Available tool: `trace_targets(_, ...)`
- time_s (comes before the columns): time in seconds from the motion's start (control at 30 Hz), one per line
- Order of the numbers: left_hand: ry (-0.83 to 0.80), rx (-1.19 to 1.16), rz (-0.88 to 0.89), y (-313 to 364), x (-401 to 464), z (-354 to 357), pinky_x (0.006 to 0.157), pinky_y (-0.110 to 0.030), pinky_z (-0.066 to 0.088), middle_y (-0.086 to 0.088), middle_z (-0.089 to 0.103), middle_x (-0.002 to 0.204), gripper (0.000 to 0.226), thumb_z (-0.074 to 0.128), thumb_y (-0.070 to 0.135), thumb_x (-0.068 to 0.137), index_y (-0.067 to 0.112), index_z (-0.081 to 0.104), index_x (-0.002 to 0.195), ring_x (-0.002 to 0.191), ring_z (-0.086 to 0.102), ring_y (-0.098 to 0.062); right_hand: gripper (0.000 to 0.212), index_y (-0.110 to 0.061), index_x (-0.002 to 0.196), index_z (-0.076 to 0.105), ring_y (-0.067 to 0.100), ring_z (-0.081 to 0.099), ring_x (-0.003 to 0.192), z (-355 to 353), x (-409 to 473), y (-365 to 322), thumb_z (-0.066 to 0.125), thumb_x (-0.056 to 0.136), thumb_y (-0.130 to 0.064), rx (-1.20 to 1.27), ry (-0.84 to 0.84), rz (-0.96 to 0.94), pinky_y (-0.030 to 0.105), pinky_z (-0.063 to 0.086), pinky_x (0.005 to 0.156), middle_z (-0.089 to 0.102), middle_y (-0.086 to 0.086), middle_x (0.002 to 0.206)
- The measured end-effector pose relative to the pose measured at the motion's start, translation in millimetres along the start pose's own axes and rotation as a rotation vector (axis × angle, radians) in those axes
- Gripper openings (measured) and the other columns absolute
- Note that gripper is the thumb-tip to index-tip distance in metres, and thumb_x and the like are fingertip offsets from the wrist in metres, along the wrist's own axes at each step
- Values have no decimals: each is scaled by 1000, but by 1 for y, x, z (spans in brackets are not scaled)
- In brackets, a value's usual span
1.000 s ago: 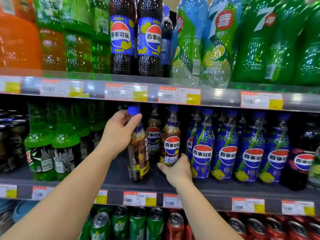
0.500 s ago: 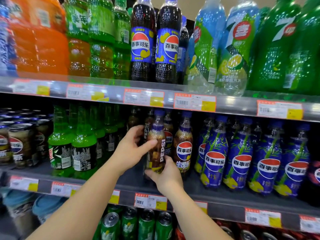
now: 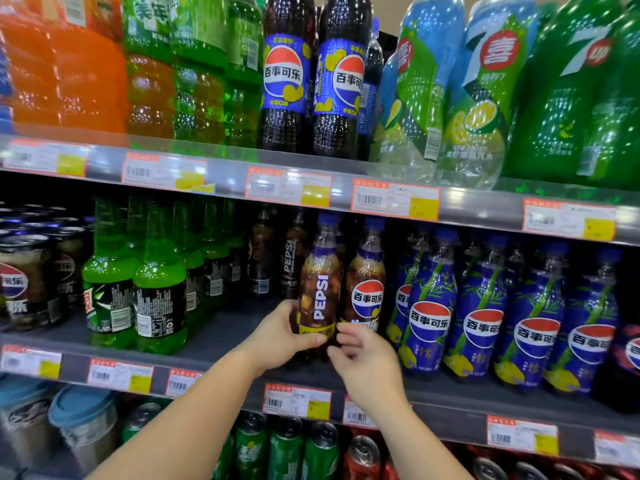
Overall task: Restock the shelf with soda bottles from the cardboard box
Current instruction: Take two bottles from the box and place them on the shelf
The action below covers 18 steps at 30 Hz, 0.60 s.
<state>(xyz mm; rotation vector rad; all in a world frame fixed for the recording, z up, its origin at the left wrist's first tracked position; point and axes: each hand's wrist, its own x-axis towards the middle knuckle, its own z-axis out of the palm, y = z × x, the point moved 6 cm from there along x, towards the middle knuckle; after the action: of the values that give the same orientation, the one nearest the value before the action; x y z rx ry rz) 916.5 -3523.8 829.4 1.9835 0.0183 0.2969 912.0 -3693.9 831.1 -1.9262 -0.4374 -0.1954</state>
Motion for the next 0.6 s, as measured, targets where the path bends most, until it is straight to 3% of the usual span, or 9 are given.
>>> trace_targets(0.07, -38, -43, 5, -3, 7, 0, 101, -34, 46, 3, 71, 109, 64, 85, 25, 66, 17, 56, 122, 107, 64, -11, 23, -31, 89, 60, 3, 61, 82, -21, -1, -3, 70, 83, -11, -3, 168, -54, 11, 46, 70, 66, -11, 91)
trace_targets(0.17, -84, -92, -15, -2, 11, 3, 89, -16, 49, 3, 68, 111, 68, 84, 13, 68, 16, 49, 127, 106, 63, -10, 22, -34, 87, 59, 0, 57, 83, -34, 1, -3, 69, 82, -15, -138, 255, -104, 18, 45, 72, 64, -9, 93)
trace_targets(0.27, 49, -27, 21, 4, 14, 8, 94, -28, 50, 8, 64, 116, 109, 94, 44, 41, 21, 38, 132, 106, 62, -5, 20, -34, 98, 61, 1, 55, 85, -32, 6, 0, 69, 83, -23, -250, 192, -93, 25, 47, 78, 60, -10, 99)
trace_targets(0.33, 147, 27, 34, 3, 14, 10, 95, -35, 50, 7, 62, 118, 123, 91, 58, 31, 23, 35, 135, 108, 60, -7, 30, -36, 114, 62, 2, 54, 86, -23, 8, 2, 67, 85, -28, -323, 50, -58, 23, 46, 80, 58, -13, 99)
trace_targets(0.43, 169, 33, 32, 5, 11, 8, 90, -25, 46, 9, 60, 114, 110, 93, 37, 46, 19, 33, 136, 101, 58, -3, 44, -45, 132, 50, 8, 55, 96, -14, 7, 7, 60, 90, -35, -447, -153, 31, 24, 47, 85, 56, -15, 102)
trace_targets(0.5, 134, 4, 30, 1, 14, 5, 84, -18, 46, 9, 61, 108, 97, 91, 23, 56, 16, 35, 134, 97, 59, 2, 46, -48, 135, 44, 10, 56, 100, -13, 8, 8, 56, 92, -37, -504, -185, 52, 29, 48, 90, 55, -14, 106)
trace_targets(0.6, 61, -41, 17, -7, 17, 2, 89, -24, 51, 6, 66, 105, 75, 86, 16, 65, 11, 46, 128, 97, 63, -3, 49, -48, 138, 40, 13, 56, 109, -12, 10, 6, 54, 92, -40, -567, -186, 36, 31, 46, 96, 57, -12, 119)
